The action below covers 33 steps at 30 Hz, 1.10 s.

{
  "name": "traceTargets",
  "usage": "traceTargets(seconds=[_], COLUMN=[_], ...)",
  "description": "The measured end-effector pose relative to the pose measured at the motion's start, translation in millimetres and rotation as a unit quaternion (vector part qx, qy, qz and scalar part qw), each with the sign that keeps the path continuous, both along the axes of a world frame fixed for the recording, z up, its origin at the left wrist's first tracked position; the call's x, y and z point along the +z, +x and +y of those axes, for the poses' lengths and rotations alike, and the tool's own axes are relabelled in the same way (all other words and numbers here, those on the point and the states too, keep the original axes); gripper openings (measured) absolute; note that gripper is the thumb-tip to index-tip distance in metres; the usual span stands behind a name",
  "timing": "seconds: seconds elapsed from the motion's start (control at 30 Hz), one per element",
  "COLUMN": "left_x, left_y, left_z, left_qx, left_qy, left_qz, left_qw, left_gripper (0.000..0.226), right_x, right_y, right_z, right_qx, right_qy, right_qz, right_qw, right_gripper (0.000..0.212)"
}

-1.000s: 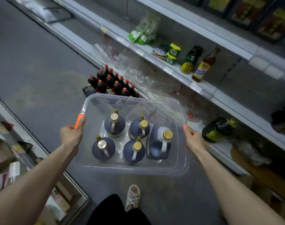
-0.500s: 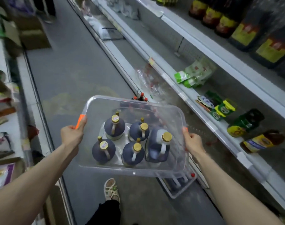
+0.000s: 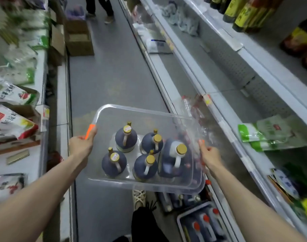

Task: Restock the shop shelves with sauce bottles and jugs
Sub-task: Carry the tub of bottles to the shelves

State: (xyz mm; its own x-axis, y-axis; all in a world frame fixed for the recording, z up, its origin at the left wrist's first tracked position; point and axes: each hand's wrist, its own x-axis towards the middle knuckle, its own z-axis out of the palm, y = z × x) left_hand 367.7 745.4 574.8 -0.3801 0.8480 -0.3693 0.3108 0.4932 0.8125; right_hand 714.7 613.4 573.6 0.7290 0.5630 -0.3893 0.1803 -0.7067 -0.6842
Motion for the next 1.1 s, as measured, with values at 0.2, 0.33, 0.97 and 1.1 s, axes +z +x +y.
traceTargets(seconds=[0.2, 0.33, 0.97, 1.1], left_x=[1.6, 5.2, -65.9, -93.1], left_y=[13.5, 23.3, 150.6, 198.9], left_z=[121.0, 201.4, 577.8, 616.8], left_qx=[0.019, 0.016, -0.23, -0.283], left_qy=[0.005, 0.008, -0.086, -0.108], left_qz=[-0.001, -0.005, 0.071, 0.08], left_qw=[1.0, 1.0, 0.967, 0.95], left_gripper=[0.063, 0.059, 0.061, 0.06], right_x=[-7.0, -5.4, -94.7, -122.8], right_y=[24.6, 31.6, 47.6, 68.6], right_z=[141.3, 218.3, 433.9, 446.9], right_qx=[0.044, 0.051, -0.231, -0.274], right_qy=[-0.02, -0.026, -0.063, -0.097], right_qz=[0.007, 0.019, 0.097, 0.111], right_qw=[0.999, 0.998, 0.966, 0.95], right_gripper=[0.057, 0.057, 0.054, 0.057])
